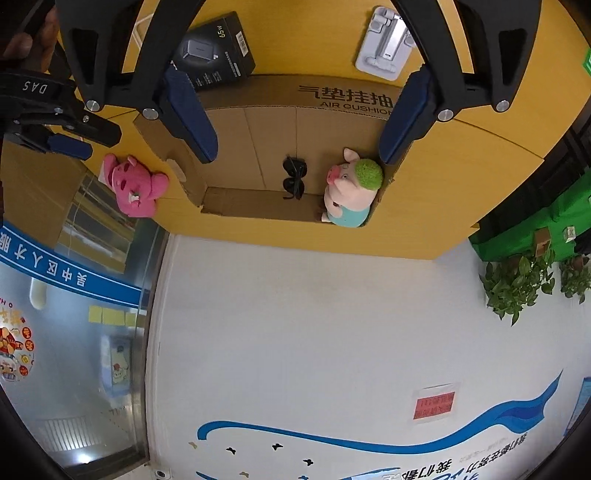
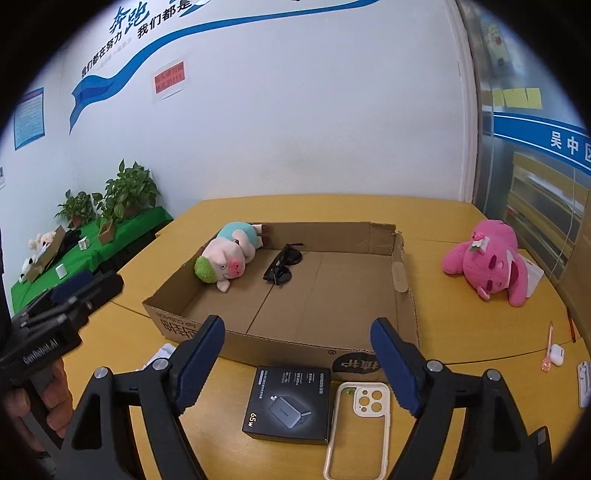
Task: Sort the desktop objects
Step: 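Withdraw the right tool from the box toward the black charger box, then close the right tool on the black charger box, then lift the charger box with the right tool and carry it over the box, then lower the charger box into the box and open the right tool, then withdraw the right tool and move it over the white phone case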
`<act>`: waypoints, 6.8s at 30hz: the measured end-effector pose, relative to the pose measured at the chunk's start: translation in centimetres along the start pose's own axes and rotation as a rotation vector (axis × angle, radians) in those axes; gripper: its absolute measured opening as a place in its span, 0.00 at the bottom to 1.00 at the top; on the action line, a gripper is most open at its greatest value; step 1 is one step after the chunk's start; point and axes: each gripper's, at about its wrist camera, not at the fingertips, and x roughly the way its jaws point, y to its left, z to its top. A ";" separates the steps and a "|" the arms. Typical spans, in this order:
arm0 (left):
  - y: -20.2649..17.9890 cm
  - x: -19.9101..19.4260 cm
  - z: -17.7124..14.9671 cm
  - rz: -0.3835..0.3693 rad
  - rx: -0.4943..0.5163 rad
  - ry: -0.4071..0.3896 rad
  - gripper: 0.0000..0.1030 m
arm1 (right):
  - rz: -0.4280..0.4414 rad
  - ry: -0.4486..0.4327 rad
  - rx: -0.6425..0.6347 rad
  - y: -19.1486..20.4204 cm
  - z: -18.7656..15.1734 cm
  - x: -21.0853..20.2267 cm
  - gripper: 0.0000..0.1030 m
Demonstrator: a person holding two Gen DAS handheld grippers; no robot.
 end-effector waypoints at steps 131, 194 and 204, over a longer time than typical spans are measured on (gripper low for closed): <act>-6.7 24.8 19.5 -0.457 0.078 0.260 0.67 | 0.162 -0.086 -0.389 -3.1 19.1 13.8 0.70; -1.9 8.9 2.1 0.054 0.252 0.155 0.02 | 0.008 0.130 -0.002 -3.7 0.4 8.3 0.05; -1.0 3.1 0.1 0.070 0.155 0.067 0.91 | -0.053 0.022 -0.034 -0.7 -0.9 2.7 0.83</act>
